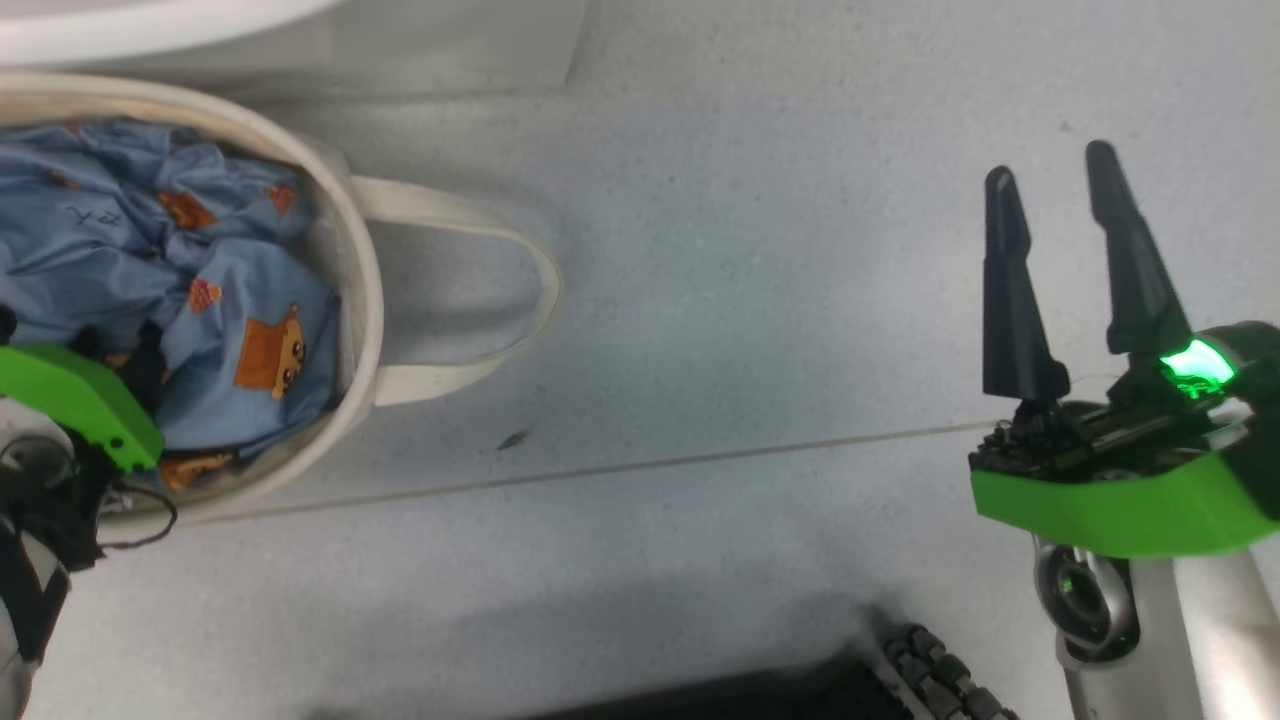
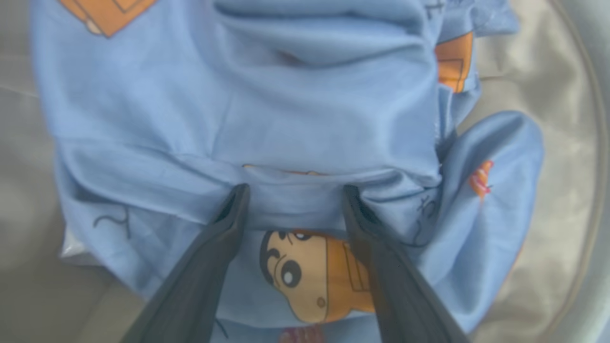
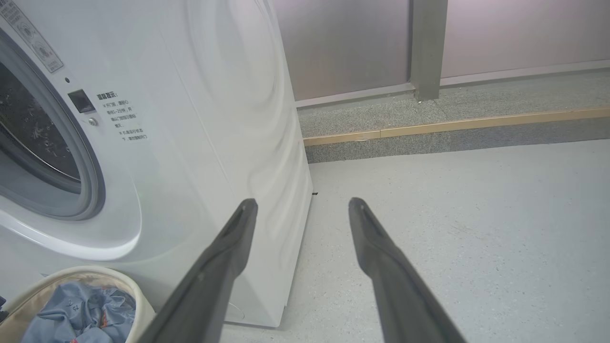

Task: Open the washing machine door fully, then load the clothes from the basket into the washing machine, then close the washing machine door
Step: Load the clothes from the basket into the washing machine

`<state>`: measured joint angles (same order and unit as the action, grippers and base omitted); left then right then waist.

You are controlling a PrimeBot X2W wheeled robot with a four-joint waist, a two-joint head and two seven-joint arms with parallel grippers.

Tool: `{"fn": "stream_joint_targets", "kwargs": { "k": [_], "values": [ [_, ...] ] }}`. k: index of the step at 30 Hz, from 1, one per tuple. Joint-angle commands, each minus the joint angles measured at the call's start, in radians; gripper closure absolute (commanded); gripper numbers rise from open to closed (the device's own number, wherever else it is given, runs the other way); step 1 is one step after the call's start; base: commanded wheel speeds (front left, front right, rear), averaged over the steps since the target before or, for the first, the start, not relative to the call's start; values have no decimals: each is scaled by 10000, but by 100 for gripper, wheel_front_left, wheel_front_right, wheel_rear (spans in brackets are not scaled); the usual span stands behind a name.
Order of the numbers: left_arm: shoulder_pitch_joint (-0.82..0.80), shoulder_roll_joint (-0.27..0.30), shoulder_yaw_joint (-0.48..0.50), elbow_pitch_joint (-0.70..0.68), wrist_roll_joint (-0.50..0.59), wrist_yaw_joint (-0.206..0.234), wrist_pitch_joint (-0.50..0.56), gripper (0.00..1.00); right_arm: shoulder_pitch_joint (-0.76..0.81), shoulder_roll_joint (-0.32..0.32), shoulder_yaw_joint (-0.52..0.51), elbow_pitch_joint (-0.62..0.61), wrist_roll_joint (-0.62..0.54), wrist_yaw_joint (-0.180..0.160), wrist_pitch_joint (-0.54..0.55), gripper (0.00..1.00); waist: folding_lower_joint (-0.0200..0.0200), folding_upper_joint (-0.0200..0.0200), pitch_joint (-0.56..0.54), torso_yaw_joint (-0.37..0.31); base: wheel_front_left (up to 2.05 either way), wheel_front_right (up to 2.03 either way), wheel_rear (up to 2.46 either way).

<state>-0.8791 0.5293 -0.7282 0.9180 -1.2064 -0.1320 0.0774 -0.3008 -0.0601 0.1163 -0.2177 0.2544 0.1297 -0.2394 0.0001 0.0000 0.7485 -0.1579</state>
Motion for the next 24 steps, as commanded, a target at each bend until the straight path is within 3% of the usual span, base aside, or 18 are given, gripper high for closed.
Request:
{"fn": "stream_joint_targets", "kwargs": {
  "k": [1,16,17,18,24],
  "values": [
    [-230,614,60,56,-61,14,-98,0,278,98,94,-541,-104,10,-88,0,-1,0,473,74,0,0,0],
    [-1230,582,-1036,875,-773,14,-655,0,701,98,-156,-1470,-81,10,-49,0,-1,0,1253,32,0,0,0],
    [-1267,559,-1124,921,-759,14,-736,76,704,98,-160,-1472,-78,10,-50,0,-1,0,1228,39,0,0,0],
    [-1279,452,-1238,934,-851,14,-858,100,708,98,-186,-1454,-85,10,-52,0,-1,0,1122,81,0,0,0],
    [-1169,376,-1685,584,-981,14,-1594,100,642,99,-127,-1243,-101,10,22,0,-1,0,577,221,0,0,0]
  ]
}}
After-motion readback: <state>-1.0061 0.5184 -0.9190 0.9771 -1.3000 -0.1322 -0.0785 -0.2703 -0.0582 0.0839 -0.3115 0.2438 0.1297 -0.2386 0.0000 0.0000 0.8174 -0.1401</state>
